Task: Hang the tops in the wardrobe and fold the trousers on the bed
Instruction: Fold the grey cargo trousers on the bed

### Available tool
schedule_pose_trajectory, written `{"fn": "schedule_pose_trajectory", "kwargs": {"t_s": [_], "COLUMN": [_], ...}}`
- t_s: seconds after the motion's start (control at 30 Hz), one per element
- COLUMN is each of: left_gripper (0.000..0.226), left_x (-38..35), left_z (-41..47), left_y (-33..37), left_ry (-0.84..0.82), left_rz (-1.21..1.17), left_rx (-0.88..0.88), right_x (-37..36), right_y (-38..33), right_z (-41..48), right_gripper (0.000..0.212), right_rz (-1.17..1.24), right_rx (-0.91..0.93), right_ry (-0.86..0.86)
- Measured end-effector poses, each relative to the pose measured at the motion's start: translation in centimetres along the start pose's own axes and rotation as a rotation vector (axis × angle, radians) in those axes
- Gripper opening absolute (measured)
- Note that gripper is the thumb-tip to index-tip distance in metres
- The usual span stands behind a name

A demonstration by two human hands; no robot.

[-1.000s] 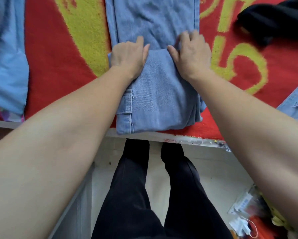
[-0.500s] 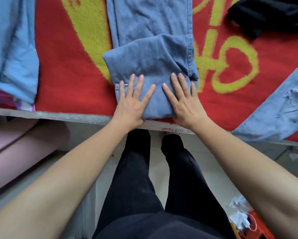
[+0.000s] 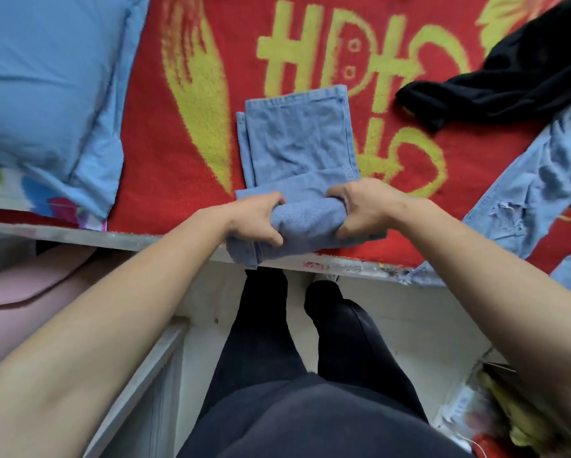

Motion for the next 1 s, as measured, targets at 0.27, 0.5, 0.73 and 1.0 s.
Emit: {"fn": "schedule_pose_trajectory", "kwargs": {"t_s": [0.27, 0.5, 0.73, 1.0], "left_gripper": [0.055, 0.058, 0.071, 0.071], "left_x": [7.0, 2.8, -3.9, -6.3], "left_z": [4.3, 7.2, 9.3, 14.6], "left_y": [-4.5, -5.8, -3.4, -6.9], "left_ry": [0.207, 0.718, 0.793, 0.700], "left_rz": [-0.499, -0.243, -0.101, 0.020], "left_rx": [0.242, 0.330, 0.469, 0.474], "right_x": [6.2, -0.5, -6.3, -10.9], "right_y": [4.2, 4.5, 3.5, 6.6], "right_z": [7.1, 9.1, 9.1, 14.3], "right_gripper": [0.069, 0.053, 0.073, 0.077], "right_rz": [0.435, 0.170, -0.114, -0.092], "right_rx": [-0.291, -0.373, -0.211, -0.268], "right_ry": [0.136, 0.471, 0.604, 0.524]}}
Point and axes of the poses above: each hand's wrist, its own z-axis towards the middle knuckle, its own x-axis out of the back of the hand, y = z × x, the point moved 2 cm from there along z, towards the middle knuckle, and after that the axes turned 9 degrees about y, right-handed, at the moved point
